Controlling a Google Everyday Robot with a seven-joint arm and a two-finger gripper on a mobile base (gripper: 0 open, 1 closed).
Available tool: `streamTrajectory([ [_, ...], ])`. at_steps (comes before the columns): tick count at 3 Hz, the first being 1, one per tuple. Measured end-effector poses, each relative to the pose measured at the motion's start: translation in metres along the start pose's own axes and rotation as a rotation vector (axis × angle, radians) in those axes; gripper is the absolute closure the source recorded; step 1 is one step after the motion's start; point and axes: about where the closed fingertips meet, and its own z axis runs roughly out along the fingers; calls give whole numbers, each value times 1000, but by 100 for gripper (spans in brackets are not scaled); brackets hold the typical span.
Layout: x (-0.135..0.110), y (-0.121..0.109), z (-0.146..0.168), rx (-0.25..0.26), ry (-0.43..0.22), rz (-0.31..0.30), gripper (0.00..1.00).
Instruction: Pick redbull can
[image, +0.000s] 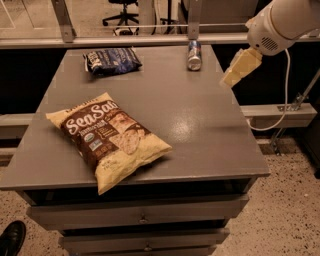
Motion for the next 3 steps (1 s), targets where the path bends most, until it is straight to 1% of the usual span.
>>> streamTrajectory([
  [1, -1, 0, 7, 9, -29, 26, 0],
  [2, -2, -12, 62, 47, -82, 146, 0],
  [3, -4, -31, 103, 93, -116, 260, 0],
])
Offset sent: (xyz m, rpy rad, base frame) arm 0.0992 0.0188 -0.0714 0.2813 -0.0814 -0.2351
